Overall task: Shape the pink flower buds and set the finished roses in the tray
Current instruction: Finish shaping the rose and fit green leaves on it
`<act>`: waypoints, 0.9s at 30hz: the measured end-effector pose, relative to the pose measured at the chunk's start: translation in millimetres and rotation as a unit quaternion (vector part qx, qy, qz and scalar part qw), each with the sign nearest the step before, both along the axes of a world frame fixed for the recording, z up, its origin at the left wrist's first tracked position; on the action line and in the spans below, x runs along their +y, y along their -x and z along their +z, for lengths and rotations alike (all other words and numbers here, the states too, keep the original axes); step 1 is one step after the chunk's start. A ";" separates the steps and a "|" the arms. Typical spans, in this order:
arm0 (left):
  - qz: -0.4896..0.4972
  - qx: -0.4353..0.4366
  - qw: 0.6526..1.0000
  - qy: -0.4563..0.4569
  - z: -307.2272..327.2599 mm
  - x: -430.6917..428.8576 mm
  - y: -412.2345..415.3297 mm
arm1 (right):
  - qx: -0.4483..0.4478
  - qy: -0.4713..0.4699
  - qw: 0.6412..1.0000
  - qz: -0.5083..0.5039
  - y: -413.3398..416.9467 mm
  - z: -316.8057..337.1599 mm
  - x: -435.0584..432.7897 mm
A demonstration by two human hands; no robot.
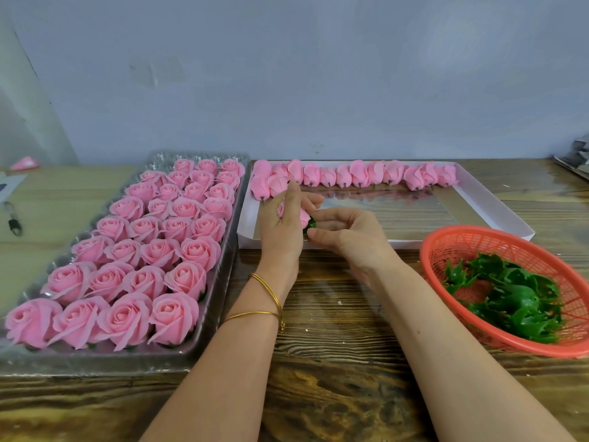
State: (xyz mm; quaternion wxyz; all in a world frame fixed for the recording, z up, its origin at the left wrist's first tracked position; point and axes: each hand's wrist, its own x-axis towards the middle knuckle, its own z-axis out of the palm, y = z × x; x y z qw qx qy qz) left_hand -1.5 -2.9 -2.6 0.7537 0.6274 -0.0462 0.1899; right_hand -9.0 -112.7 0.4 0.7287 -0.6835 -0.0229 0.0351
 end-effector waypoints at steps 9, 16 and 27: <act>-0.012 -0.001 1.000 0.006 0.8 -0.9 1.3 | -0.005 -0.009 1.000 0.012 1.2 1.1 1.7; -0.003 0.009 1.000 0.007 2.2 -0.8 1.5 | 0.010 -0.072 0.996 0.053 1.6 3.8 0.0; -0.023 0.029 0.999 0.041 5.4 2.4 3.8 | 0.036 -0.133 0.988 0.065 2.1 5.7 0.3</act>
